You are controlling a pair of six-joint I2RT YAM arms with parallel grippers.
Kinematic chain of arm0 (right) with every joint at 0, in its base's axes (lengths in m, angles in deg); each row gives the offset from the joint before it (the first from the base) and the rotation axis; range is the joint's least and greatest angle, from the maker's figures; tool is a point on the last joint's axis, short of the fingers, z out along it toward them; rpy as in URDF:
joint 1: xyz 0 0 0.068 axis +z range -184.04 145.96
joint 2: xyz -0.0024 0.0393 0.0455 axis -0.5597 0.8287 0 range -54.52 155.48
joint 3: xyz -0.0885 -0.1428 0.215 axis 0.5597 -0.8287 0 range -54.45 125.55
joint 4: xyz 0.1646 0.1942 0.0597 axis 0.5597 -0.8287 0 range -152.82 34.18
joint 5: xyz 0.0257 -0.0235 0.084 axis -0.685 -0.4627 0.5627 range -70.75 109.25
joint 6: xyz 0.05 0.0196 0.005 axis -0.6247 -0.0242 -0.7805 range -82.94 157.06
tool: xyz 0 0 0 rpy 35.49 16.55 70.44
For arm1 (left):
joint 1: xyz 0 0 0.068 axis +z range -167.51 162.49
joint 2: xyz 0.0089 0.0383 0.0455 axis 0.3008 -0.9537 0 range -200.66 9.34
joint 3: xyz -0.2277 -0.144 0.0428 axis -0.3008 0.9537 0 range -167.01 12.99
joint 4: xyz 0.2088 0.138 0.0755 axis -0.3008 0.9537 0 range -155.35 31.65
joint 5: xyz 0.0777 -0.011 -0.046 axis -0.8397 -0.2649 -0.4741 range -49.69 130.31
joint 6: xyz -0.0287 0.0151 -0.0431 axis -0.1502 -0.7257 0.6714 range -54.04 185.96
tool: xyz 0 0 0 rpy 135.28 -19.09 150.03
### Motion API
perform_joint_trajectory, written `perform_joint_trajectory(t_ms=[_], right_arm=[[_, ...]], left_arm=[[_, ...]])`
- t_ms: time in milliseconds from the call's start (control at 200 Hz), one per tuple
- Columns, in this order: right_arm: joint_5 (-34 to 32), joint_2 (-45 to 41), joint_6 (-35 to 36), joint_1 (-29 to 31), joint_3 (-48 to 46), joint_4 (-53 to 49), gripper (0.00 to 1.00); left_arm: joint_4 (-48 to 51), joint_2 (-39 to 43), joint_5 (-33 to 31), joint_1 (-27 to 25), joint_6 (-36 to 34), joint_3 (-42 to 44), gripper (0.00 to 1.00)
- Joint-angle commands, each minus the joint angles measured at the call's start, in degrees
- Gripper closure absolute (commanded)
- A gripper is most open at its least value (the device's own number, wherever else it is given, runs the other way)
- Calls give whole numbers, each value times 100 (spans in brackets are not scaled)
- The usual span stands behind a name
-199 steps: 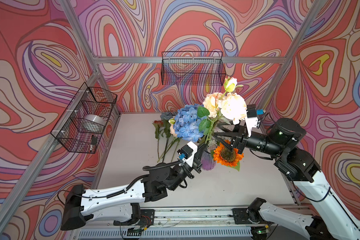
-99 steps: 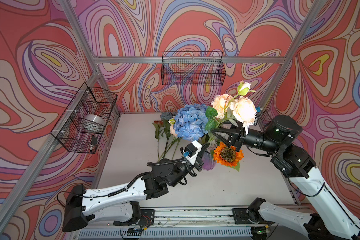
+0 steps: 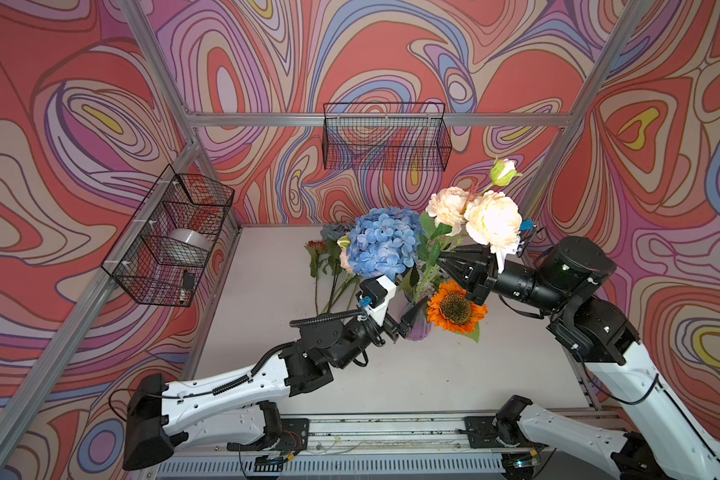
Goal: Arrange the flowers into the vase
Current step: 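Close the right gripper on the rose stem above the left gripper, then open the left gripper and lower the rose into the vase with the right gripper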
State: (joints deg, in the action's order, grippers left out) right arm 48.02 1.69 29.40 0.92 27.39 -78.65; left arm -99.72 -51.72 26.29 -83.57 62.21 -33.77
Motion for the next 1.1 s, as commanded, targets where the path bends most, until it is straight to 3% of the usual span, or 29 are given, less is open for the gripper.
perform_joint_trajectory(t_ms=[0,305,821,1097], right_arm=[[-279,110,356,11,272,-196,98],[-822,645,982,11,1150,-435,97],[-1493,1050,1834,16,1909,-1153,97],[-1193,1210,1906,11,1754,-1186,97]], left_arm=[[225,372,102,240,801,310,17],[192,560,299,909,1489,690,20],[-281,-60,448,1347,1750,612,21],[-280,-285,497,1421,1859,521,21]])
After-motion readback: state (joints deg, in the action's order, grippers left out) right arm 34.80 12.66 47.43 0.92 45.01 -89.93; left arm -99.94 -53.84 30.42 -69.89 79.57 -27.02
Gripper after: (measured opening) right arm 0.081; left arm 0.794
